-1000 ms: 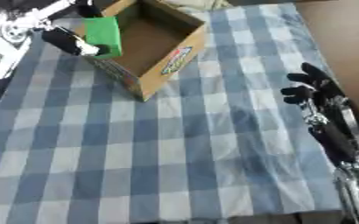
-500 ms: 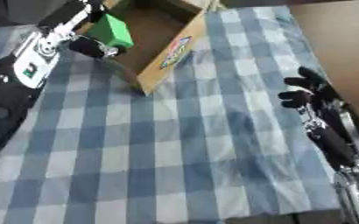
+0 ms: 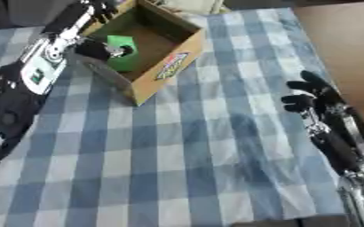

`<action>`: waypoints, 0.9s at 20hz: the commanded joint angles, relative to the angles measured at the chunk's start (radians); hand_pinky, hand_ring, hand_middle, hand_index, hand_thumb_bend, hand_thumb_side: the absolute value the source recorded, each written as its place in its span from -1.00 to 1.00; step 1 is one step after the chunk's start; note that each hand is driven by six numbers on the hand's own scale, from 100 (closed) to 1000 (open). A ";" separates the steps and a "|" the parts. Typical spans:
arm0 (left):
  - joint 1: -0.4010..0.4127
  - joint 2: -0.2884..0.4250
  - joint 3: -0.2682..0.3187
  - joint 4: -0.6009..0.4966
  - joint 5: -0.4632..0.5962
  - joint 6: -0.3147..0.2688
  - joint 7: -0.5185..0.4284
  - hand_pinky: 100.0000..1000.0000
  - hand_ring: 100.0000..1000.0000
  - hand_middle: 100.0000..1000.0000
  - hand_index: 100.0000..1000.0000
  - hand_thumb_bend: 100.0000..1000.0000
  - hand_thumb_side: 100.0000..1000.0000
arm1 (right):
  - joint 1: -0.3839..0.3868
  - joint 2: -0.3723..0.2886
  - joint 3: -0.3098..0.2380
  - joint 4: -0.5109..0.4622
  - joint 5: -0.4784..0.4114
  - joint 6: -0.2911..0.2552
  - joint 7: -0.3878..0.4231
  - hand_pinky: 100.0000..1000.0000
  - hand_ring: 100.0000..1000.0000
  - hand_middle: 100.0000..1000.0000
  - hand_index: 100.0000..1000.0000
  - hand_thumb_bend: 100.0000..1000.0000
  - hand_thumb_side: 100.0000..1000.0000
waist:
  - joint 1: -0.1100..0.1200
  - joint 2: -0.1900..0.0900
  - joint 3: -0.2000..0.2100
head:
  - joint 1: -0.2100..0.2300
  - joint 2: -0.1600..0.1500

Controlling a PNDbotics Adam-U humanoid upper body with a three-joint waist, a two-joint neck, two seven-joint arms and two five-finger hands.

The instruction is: Pick up objects on the table and place them in the box.

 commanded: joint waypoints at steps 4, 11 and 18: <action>-0.025 0.032 -0.002 -0.044 -0.038 -0.009 -0.145 0.68 0.58 0.68 0.91 0.61 -0.07 | -0.008 -0.011 -0.003 -0.006 -0.009 -0.002 0.002 0.46 0.46 0.59 0.93 -1.00 0.15 | -0.006 -0.019 0.002 | 0.003 -0.014; -0.036 0.055 0.028 -0.086 -0.025 -0.018 -0.140 0.61 0.48 0.56 0.81 0.51 -0.04 | -0.006 -0.010 -0.012 -0.006 -0.006 -0.002 -0.005 0.46 0.46 0.60 0.93 -1.00 0.16 | -0.004 -0.018 0.016 | -0.012 -0.012; 0.082 0.167 0.095 -0.268 0.084 -0.128 -0.028 0.57 0.43 0.49 0.76 0.39 -0.13 | -0.007 -0.010 -0.024 -0.007 0.000 -0.001 -0.017 0.46 0.46 0.60 0.93 -1.00 0.16 | -0.002 -0.011 0.042 | -0.032 -0.018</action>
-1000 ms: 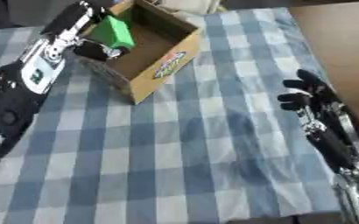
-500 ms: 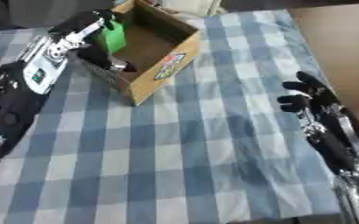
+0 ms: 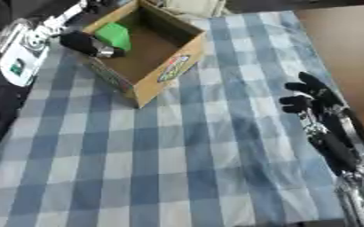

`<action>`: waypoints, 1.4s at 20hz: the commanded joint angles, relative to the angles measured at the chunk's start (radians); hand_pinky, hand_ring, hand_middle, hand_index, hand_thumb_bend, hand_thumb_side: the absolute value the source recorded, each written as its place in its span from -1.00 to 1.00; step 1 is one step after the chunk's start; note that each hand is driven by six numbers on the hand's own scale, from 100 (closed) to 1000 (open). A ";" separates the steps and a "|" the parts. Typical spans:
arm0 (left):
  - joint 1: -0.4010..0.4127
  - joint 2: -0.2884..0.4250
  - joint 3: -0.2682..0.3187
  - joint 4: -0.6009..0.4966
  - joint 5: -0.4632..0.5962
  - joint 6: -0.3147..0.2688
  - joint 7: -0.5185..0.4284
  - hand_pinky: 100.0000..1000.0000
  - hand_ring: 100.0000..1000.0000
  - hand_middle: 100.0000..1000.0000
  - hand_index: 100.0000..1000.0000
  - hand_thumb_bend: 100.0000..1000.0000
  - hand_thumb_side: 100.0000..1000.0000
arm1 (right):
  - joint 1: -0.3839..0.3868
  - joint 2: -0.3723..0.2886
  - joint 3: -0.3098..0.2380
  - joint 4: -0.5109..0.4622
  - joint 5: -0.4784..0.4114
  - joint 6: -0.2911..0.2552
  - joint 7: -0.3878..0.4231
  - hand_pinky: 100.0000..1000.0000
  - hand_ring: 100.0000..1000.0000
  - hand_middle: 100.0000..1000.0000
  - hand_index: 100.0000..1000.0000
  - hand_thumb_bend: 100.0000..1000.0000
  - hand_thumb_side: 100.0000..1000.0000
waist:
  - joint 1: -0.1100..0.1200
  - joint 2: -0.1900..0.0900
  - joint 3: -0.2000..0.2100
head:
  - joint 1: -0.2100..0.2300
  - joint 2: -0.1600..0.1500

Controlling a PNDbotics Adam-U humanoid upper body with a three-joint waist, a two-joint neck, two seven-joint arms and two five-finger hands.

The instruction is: Pick up objects on the table and place them in the box.

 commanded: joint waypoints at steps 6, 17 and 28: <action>0.182 0.121 0.064 -0.245 0.144 -0.081 0.143 0.53 0.38 0.44 0.73 0.31 -0.17 | -0.013 -0.009 -0.020 -0.016 0.002 -0.001 -0.017 0.46 0.46 0.60 0.93 -1.00 0.16 | -0.005 -0.003 0.024 | -0.025 -0.022; 0.483 0.085 0.069 -0.546 0.329 0.020 0.216 0.52 0.36 0.42 0.74 0.07 -0.14 | -0.021 -0.007 -0.026 -0.020 0.000 0.001 -0.025 0.46 0.46 0.60 0.93 -1.00 0.17 | -0.009 0.011 0.042 | -0.032 -0.024; 0.708 0.007 0.099 -0.769 0.504 0.162 0.117 0.52 0.34 0.40 0.73 -0.18 -0.16 | -0.024 -0.004 -0.021 -0.023 -0.010 0.001 -0.019 0.46 0.46 0.60 0.93 -1.00 0.17 | -0.019 0.009 0.047 | -0.026 -0.009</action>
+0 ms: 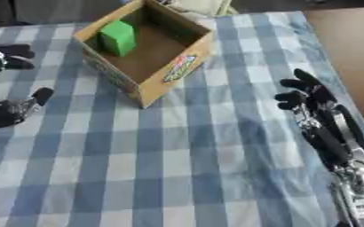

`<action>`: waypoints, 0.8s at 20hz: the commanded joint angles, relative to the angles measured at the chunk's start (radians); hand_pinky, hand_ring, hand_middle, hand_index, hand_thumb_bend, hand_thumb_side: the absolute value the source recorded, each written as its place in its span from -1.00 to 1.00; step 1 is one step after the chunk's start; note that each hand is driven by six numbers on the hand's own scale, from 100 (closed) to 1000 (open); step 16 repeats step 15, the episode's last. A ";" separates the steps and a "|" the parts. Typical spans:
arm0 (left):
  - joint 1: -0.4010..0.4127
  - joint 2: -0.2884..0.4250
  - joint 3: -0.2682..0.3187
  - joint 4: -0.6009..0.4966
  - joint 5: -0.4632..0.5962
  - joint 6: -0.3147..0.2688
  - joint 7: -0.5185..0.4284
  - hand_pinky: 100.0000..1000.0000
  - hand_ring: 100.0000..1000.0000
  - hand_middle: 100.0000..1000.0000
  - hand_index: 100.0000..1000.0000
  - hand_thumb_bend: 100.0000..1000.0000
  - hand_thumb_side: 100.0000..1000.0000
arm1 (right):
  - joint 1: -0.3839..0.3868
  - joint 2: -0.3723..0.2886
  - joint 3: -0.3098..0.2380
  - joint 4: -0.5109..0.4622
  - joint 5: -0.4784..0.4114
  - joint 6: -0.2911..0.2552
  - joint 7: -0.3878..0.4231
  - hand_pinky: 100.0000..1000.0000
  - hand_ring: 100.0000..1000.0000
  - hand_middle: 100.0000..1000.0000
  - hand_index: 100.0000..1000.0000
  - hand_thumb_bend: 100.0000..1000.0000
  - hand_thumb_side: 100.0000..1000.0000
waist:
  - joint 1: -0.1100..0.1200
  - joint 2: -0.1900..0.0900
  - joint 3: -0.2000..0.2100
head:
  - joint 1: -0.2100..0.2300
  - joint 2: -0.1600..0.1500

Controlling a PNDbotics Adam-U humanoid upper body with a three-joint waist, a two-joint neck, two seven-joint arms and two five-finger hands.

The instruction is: Pick up objects on the table and place them in the box.

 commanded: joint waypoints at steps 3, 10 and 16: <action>0.007 0.012 0.029 -0.062 0.097 0.041 -0.025 0.52 0.34 0.40 0.73 -0.18 -0.16 | -0.010 -0.006 -0.001 -0.023 -0.010 -0.003 0.002 0.46 0.46 0.60 0.93 -1.00 0.17 | -0.001 -0.017 0.002 | 0.003 0.008; 0.026 -0.033 0.038 -0.042 0.187 0.055 -0.050 0.50 0.31 0.38 0.72 -0.24 -0.13 | -0.010 -0.003 -0.001 -0.023 -0.010 -0.003 0.003 0.46 0.46 0.60 0.93 -1.00 0.18 | -0.005 -0.020 0.005 | 0.015 0.018; 0.032 -0.060 0.038 -0.035 0.196 0.055 -0.056 0.51 0.31 0.38 0.71 -0.22 -0.11 | -0.010 -0.002 -0.001 -0.023 -0.009 -0.003 0.002 0.46 0.46 0.60 0.93 -1.00 0.18 | -0.004 -0.021 0.005 | 0.040 0.046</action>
